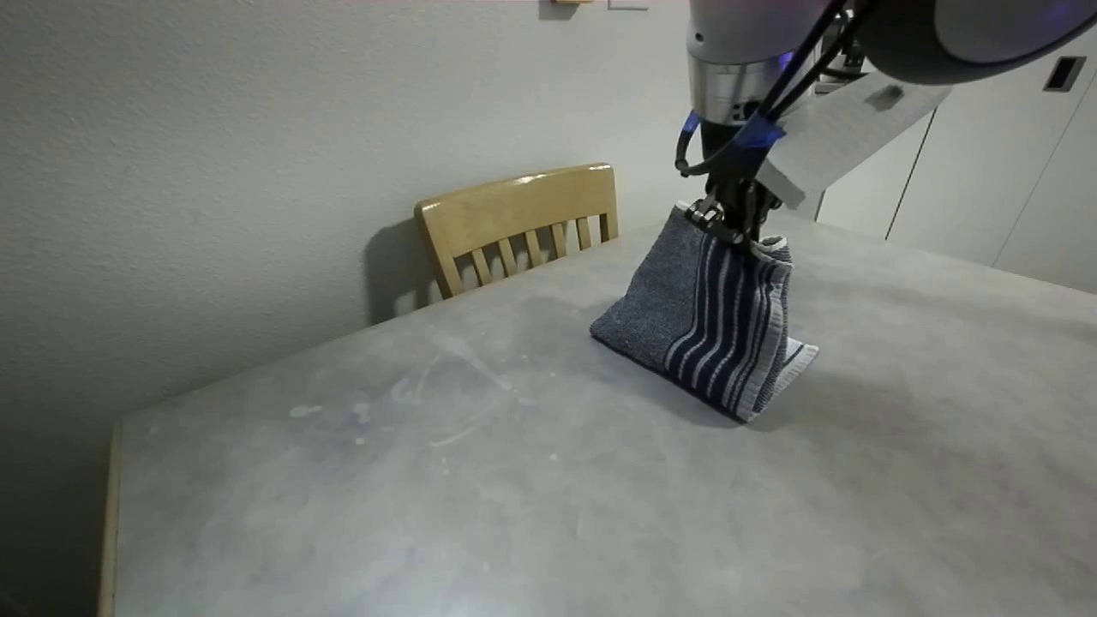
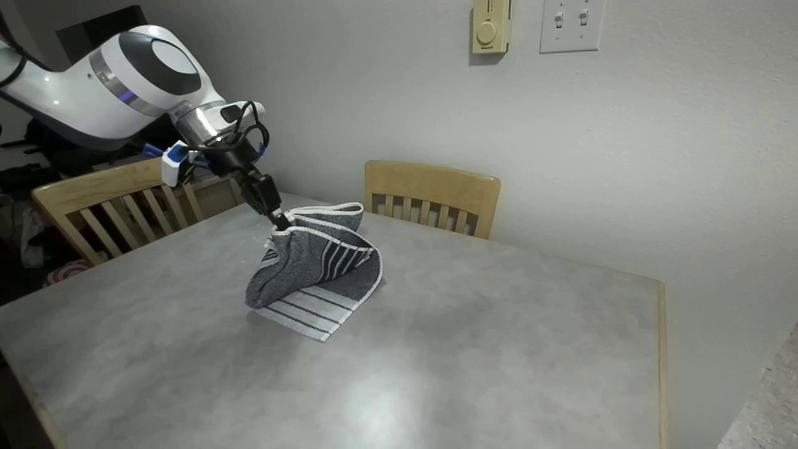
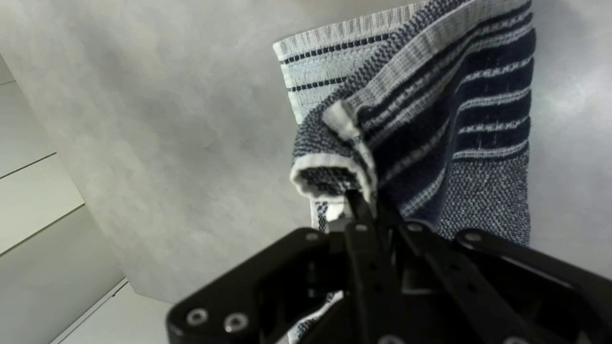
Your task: Unfold the cloth on the table
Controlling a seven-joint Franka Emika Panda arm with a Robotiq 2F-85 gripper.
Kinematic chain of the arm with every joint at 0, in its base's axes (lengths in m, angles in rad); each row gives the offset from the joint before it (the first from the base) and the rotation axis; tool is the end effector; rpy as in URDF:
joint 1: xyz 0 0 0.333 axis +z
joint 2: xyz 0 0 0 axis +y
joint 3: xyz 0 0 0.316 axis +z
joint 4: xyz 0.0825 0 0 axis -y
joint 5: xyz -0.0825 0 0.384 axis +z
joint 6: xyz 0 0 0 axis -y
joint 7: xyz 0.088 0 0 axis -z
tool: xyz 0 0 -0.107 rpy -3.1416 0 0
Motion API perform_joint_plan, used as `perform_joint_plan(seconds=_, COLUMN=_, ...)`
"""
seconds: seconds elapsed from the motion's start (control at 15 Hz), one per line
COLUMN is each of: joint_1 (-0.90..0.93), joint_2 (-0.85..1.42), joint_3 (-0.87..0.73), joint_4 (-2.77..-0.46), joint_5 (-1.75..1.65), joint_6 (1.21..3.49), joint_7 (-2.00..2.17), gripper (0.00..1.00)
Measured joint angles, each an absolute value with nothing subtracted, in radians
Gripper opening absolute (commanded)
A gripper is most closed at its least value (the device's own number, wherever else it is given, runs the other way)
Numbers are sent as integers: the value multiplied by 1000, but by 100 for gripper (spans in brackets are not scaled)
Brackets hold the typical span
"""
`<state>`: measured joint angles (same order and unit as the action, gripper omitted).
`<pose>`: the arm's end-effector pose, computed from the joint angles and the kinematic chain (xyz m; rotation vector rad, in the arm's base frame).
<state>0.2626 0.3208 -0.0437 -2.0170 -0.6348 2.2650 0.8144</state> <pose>0.5842 0.1150 0.2907 2.6674 -0.2155 0.2403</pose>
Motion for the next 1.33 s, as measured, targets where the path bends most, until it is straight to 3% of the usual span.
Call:
perform_joint_plan(seconds=0.47, joint_1=154, joint_2=323, joint_3=-72, joint_4=-2034, joint_5=-585, joint_6=2290, joint_7=746, gripper=2)
perform_joint_plan(seconds=0.8, joint_1=-34, joint_2=424, joint_3=-39, joint_4=-2010, joint_5=-302, joint_6=2375, joint_7=353, gripper=2)
perform_joint_plan(seconds=1.07, joint_1=-86, joint_2=588, joint_3=-28, joint_4=-1890, joint_5=-110, joint_6=2309, joint_7=69, gripper=2)
perform_joint_plan(seconds=1.13, joint_1=-87, joint_2=620, joint_3=-27, joint_4=-1851, joint_5=-94, joint_6=2267, joint_7=32, gripper=25)
perform_joint_plan(seconds=1.33, joint_1=-80, joint_2=677, joint_3=-29, joint_4=-1743, joint_5=-90, joint_6=2140, joint_7=9, gripper=47)
